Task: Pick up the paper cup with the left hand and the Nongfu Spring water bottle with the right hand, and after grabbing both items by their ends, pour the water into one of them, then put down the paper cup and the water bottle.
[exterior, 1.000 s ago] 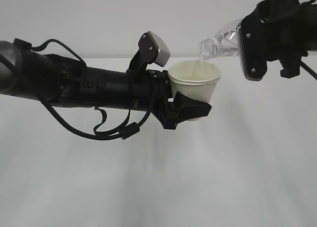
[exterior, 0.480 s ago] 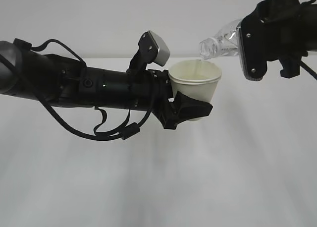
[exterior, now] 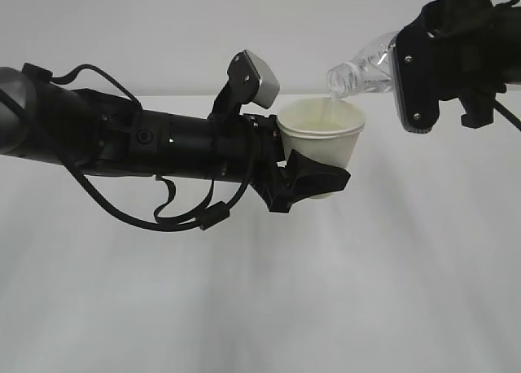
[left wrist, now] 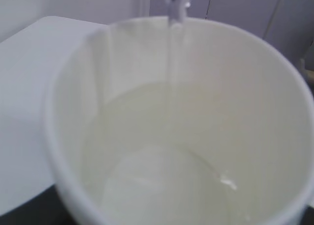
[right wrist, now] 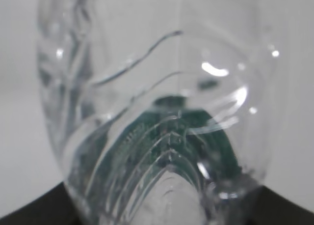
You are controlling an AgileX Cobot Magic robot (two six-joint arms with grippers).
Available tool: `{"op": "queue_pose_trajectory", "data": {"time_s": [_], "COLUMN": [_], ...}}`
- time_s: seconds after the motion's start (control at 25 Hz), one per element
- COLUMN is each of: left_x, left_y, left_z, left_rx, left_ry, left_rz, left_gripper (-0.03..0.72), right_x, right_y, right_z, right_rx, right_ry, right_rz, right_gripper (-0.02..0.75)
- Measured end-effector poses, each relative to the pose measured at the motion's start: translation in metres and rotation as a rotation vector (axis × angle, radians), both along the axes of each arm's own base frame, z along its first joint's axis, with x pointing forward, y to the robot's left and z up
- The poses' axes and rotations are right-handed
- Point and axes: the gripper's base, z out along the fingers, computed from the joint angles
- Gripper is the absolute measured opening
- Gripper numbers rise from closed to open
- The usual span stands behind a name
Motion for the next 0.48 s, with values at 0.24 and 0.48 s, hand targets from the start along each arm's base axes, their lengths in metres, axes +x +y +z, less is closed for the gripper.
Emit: {"op": "queue_pose_trajectory", "data": {"time_s": [0.24, 0.48], "left_x": [0.0, 0.0], "left_y": [0.0, 0.0], "left_z": [0.0, 0.0], "left_rx": [0.0, 0.0], "left_ry": [0.0, 0.0], "left_rz": [0.0, 0.0], "left_gripper": [0.438, 0.436], "right_x": [0.0, 0.0], "right_y": [0.0, 0.0], "right_z": [0.0, 0.0], "right_rx": [-0.007, -0.011], "right_ry": [-0.001, -0.001], "right_rz": [0.003, 0.004], "right_gripper": [0.392, 0.392]}}
